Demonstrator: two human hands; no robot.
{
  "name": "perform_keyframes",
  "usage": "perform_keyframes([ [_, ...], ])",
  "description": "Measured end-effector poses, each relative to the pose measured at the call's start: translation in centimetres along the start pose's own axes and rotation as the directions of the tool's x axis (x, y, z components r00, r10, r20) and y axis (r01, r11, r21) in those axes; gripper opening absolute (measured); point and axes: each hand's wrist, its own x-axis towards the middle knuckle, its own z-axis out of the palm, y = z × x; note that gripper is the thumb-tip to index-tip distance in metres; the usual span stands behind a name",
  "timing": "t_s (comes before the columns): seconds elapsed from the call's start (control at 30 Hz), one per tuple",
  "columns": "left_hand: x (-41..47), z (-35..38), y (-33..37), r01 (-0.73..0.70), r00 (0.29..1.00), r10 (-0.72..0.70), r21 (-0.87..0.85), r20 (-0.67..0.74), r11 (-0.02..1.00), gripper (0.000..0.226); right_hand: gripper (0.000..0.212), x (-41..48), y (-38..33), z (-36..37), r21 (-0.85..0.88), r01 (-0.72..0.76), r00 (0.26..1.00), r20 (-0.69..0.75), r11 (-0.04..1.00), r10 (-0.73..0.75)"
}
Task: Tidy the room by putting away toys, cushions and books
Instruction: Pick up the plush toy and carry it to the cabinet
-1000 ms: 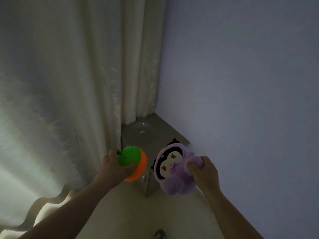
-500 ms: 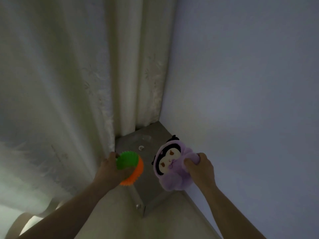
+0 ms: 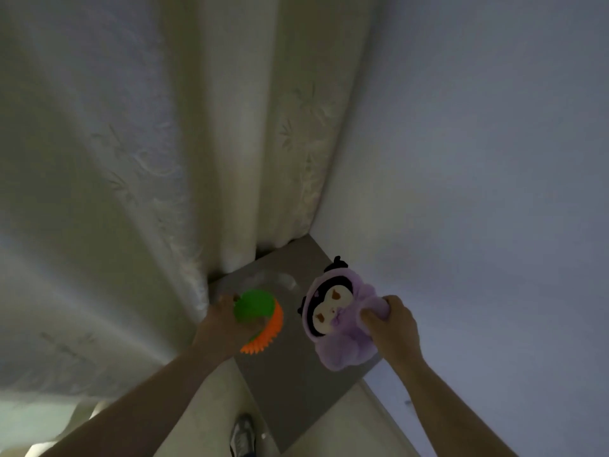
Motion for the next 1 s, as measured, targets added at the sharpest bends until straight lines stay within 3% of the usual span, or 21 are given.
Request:
perform_keyframes([
  [0.33,8.0,1.5,0.9,0.015,0.999,-0.017,0.045,0.052,0.999,0.064,0.025,9.4,-0.4,3.7,-0.087,-0.035,0.998,0.055,0.996,0.04],
  [0.63,12.8,6.0,1.1,0.167,0.986,-0.168,0.065,0.001,0.984,0.075,0.032,18.6,0.3,7.0,-0.16,0.02,0.987,0.163,0.987,0.007],
  [0.77,14.5,7.8,1.3,0.207,0.978,-0.205,0.073,-0.031,0.976,0.068,0.034,21.2,0.3,8.6,-0.165,0.058,0.981,0.191,0.985,-0.026],
  [1.0,16.8,10.3,0.0,0.272,0.962,-0.268,0.085,-0.051,0.959,0.071,0.04,24.1,0.9,11.3,-0.146,0.119,0.978,0.186,0.982,-0.091],
])
